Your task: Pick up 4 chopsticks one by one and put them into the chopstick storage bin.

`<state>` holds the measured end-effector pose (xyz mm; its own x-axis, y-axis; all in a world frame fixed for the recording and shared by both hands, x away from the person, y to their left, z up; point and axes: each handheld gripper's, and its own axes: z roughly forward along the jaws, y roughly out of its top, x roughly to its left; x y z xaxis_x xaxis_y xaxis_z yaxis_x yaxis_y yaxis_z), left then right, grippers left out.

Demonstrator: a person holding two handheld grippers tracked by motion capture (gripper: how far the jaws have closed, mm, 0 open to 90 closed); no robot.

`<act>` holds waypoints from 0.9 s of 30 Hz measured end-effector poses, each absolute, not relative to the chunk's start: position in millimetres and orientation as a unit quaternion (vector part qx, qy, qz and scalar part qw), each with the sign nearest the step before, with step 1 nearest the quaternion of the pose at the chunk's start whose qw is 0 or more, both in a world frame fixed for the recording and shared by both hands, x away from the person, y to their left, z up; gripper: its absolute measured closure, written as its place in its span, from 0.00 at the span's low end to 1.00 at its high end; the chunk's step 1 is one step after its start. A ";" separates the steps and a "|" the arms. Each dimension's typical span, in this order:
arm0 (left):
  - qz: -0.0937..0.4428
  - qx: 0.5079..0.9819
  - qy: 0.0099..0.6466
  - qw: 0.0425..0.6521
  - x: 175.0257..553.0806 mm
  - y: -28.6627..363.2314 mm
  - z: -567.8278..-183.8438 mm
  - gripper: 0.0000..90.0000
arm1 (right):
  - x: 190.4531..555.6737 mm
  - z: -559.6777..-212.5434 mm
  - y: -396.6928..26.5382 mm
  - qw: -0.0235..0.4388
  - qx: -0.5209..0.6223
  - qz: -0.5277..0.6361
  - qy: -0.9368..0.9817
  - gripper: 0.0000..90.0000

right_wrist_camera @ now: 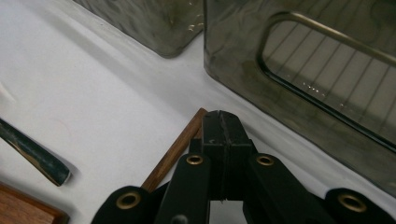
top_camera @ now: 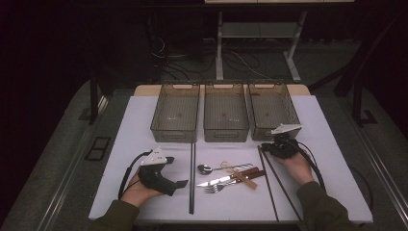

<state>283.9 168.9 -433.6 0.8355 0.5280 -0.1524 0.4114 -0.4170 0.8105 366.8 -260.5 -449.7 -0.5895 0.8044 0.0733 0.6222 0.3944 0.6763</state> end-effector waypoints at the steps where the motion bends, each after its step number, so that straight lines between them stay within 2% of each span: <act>1: 0.063 0.839 0.280 0.462 283.9 168.9 -433.6 0.00 | 366.8 -449.7 -260.5 0.134 0.433 0.340 0.824 1.00; 27: 0.063 0.839 0.280 0.462 283.7 169.1 -433.4 0.00 | 364.3 -448.7 -235.7 0.126 0.403 0.340 0.840 1.00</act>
